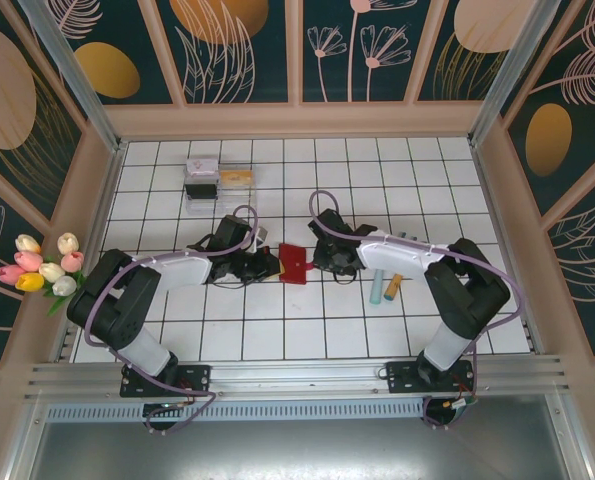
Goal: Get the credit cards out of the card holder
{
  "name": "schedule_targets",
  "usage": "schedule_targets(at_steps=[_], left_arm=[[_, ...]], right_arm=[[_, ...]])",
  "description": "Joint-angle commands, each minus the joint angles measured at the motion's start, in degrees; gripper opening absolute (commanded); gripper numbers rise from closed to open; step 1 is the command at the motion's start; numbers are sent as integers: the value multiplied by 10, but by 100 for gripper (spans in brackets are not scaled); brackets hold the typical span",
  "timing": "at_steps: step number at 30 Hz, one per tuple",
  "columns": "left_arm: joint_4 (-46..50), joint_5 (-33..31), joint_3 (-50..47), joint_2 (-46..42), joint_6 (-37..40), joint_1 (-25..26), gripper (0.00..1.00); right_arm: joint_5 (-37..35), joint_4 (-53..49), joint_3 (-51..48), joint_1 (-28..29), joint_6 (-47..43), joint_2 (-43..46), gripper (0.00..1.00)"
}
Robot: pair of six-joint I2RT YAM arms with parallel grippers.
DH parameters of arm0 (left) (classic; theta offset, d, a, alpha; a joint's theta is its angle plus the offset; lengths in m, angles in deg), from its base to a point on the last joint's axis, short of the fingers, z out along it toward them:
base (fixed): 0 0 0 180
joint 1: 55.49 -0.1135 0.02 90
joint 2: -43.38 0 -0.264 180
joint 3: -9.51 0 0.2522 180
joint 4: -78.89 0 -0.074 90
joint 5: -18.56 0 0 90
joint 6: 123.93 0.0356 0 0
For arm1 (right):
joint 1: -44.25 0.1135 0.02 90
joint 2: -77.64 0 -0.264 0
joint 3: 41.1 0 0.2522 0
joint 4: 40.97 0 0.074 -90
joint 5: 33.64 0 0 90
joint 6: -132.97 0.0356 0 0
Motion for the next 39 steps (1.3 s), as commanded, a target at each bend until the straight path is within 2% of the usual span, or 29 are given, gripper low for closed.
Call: schedule_targets(at_steps=[1,12,16,21,24,30,32,37,39], left_arm=[[9,-1,6,-2,10,-2,2],[9,0,3,3,10,-2,3],[12,-2,5,5,9,-2,4],[24,-9,12,3,11,-2,8],[43,-26,22,-5,11,-2,20],[114,-106,56,-27,20,-2,42],[125,-123,64,-37,20,-2,54],[156,-188,80,-69,21,-3,71],[175,-223,85,-80,25,-3,85]], right_arm=[[51,34,12,4,-22,8,37],[46,28,31,0,-27,-30,33],[47,28,36,-5,-27,-41,26],[48,31,37,-7,-27,-48,23],[45,33,35,-7,-28,-45,15],[4,18,34,-4,-51,-4,10],[0,8,41,-3,-65,8,8],[43,30,41,-3,-104,53,7],[66,51,36,-3,-108,73,8]])
